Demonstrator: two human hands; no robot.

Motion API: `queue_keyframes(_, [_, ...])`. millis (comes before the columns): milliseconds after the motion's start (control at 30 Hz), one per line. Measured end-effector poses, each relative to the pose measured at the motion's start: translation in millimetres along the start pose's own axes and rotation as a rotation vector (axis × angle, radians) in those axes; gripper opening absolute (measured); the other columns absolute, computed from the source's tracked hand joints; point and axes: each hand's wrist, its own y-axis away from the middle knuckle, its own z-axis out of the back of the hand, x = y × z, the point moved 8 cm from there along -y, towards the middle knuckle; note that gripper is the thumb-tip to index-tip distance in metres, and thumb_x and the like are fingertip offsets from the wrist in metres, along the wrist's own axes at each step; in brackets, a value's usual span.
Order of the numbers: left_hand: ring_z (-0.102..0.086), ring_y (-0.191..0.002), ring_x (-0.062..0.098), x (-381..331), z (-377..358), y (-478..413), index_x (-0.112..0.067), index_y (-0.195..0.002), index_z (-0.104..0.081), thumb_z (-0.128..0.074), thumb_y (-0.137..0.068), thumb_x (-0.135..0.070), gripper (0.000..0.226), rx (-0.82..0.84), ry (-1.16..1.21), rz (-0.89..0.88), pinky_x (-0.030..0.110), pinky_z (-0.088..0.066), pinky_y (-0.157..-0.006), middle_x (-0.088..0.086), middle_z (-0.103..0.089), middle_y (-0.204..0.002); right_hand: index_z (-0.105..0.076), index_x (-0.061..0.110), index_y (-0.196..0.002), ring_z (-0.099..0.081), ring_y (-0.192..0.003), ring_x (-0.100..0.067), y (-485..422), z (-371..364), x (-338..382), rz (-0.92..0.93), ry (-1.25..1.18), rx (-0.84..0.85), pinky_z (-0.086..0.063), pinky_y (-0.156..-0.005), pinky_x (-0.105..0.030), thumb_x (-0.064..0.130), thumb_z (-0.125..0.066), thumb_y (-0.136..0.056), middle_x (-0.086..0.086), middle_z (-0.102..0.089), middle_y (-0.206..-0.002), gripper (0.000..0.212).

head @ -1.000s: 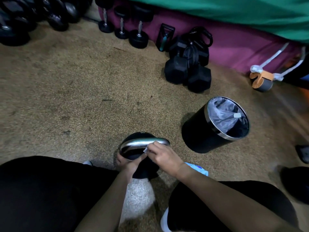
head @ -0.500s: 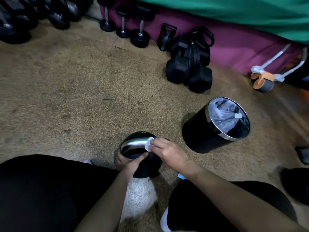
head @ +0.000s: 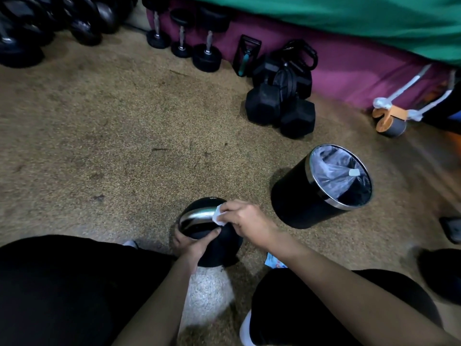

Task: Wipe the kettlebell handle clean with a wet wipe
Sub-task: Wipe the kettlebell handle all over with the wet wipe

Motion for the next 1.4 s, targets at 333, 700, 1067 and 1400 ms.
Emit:
queue_keyframes(333, [-0.042,-0.157,0.030,12,-4,-14,-0.022,-0.166,-0.031,-0.090,-0.006,-0.080,0.180,0.005,0.067,-0.011,0.048,-0.039,-0.128,0.010,-0.038,-0.170,-0.072,0.014,-0.105,-0.065,-0.093,-0.018,-18,4,-22,-0.264,-0.157,0.079,-0.049,-0.089,-0.028,0.001,-0.059,-0.085,-0.001,-0.069,-0.104,0.027])
queue_keyframes(700, [-0.043,-0.156,0.029,19,-5,-24,-0.021,-0.164,-0.032,-0.080,0.005,-0.095,0.191,-0.004,0.036,-0.035,0.048,-0.037,-0.129,0.009,-0.043,-0.168,-0.069,0.011,-0.103,-0.063,-0.094,-0.021,-30,-11,-35,-0.483,-0.279,0.301,-0.047,-0.092,-0.031,0.008,-0.047,-0.095,-0.009,-0.069,-0.101,0.023])
queue_keyframes(1067, [-0.036,-0.160,0.029,6,-1,-7,-0.018,-0.166,-0.028,-0.093,-0.017,-0.075,0.173,0.022,0.028,-0.032,0.047,-0.033,-0.131,0.010,-0.034,-0.171,-0.071,0.014,-0.105,-0.061,-0.099,-0.011,-47,-12,-32,-0.444,-0.299,0.378,-0.040,-0.095,-0.020,0.006,-0.054,-0.091,-0.002,-0.071,-0.109,0.024])
queue_keyframes(1400, [-0.043,-0.155,0.030,13,-4,-13,-0.019,-0.165,-0.032,-0.086,0.000,-0.085,0.186,0.016,0.063,-0.014,0.048,-0.037,-0.129,0.011,-0.043,-0.168,-0.070,0.021,-0.103,-0.057,-0.092,-0.012,-39,-26,-52,-0.573,-0.382,0.472,-0.045,-0.078,-0.025,0.013,-0.047,-0.094,0.001,-0.068,-0.105,0.026])
